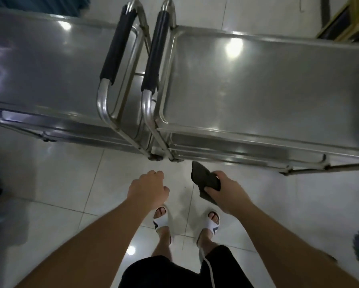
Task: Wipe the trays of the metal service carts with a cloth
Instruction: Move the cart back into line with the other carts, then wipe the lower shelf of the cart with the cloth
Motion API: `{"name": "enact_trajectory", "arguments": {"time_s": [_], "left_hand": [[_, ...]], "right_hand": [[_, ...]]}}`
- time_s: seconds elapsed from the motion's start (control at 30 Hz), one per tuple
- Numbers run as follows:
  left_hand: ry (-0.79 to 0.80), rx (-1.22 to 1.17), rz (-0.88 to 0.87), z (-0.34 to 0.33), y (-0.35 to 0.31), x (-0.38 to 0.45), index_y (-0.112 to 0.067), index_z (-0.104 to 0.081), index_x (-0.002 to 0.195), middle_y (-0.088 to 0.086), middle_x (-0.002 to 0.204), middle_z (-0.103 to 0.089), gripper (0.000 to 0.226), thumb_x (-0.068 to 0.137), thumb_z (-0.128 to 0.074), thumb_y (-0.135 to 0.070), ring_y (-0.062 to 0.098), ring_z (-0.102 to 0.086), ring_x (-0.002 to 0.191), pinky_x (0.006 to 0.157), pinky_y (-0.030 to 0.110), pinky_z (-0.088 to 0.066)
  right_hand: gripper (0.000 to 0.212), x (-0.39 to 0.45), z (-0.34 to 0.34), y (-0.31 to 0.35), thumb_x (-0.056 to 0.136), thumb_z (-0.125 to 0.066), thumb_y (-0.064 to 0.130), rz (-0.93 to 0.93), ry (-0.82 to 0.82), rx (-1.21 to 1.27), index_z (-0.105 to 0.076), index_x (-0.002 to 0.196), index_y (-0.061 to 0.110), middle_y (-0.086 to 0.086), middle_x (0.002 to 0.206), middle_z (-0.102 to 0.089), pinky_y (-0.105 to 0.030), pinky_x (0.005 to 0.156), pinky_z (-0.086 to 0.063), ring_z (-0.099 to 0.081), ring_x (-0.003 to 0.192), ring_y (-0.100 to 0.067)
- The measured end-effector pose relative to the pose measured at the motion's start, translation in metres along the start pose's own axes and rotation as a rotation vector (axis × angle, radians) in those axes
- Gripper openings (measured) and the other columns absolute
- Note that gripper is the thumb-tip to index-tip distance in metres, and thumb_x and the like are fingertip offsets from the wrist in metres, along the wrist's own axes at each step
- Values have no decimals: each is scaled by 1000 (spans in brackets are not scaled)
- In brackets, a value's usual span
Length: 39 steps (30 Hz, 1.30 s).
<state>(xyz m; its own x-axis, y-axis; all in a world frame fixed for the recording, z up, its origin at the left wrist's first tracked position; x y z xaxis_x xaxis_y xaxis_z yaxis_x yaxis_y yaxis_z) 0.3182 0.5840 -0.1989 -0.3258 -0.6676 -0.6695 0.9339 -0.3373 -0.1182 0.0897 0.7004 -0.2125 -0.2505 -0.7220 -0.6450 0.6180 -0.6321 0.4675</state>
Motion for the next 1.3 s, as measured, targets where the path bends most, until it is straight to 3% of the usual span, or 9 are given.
{"name": "enact_trajectory", "arguments": {"time_s": [0.33,0.47,0.73,0.83,0.93,1.03,1.13,1.2,1.3], "left_hand": [[-22,-198,112,-45,19,69,-31,-48,150,0,147,-54,51,101,-51,-43,26,-57,126,98,41,-50],[-73,-346,158,-64,37,121,-31,-46,150,0,150,-54,53,100,-55,-44,26,-57,129,106,44,-50],[-381,-652,50,-73,67,238,-32,-47,145,-5,142,-57,58,94,-66,-52,18,-61,121,95,40,-56],[-545,-980,-73,-74,65,261,-43,-55,128,-25,116,-67,44,89,-77,-45,-5,-68,104,70,15,-57],[-724,-1130,-179,-66,59,276,-61,-56,106,-33,105,-69,31,81,-74,-56,-8,-68,99,77,12,-54],[-893,-1249,-314,-57,55,291,-35,-69,88,-14,78,-70,14,83,-72,-47,3,-67,77,75,17,-51],[-906,-1348,-449,-57,48,304,-24,-70,67,0,68,-70,20,85,-66,-31,17,-68,70,74,28,-55],[-939,-1383,-507,-59,46,311,-14,-65,63,7,61,-66,24,85,-63,-23,22,-65,60,68,32,-55],[-1030,-1443,-485,-64,48,317,4,-57,73,6,53,-58,32,81,-62,-26,20,-56,48,56,29,-48]], "right_hand": [[38,84,-39,-20,99,-62,51,90,-88,113,-49,134,40,19,88,-62,-36,71,-58,-62,78,-8],[39,135,-55,-28,99,-60,56,84,-169,144,-50,134,42,24,85,-58,-23,59,-44,-56,75,0],[43,239,-84,-19,100,-51,64,208,-259,38,-43,137,44,19,85,-57,-36,65,-57,-62,73,-8],[43,274,-89,-5,101,-49,63,305,-302,-73,-38,137,43,13,92,-59,-38,68,-56,-62,76,-10],[45,311,-91,15,103,-48,59,401,-426,-138,-34,142,42,4,110,-65,-40,71,-55,-61,85,-19],[54,344,-105,36,104,-52,52,487,-463,-100,-32,152,39,1,133,-63,-48,93,-55,-62,114,-25],[57,376,-139,53,109,-37,52,541,-355,-219,-28,163,37,5,166,-38,-49,126,-26,-32,154,-26],[58,391,-159,56,108,-14,56,577,-290,-346,-20,165,43,13,174,-15,-46,131,-3,-5,162,-19],[65,396,-167,49,103,-3,58,635,-317,-420,-16,165,45,18,174,-8,-45,130,2,4,161,-12]]}}
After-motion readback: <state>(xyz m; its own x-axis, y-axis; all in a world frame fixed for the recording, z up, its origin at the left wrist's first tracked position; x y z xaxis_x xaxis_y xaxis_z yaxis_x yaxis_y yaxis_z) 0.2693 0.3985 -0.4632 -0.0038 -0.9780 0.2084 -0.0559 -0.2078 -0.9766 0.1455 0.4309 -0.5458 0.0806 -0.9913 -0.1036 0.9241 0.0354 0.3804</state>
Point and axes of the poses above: each hand's wrist, its own x-axis towards the middle knuckle, its own z-axis out of the back of the hand, y = z × x, the point moved 6 cm from there along x, towards the middle knuckle
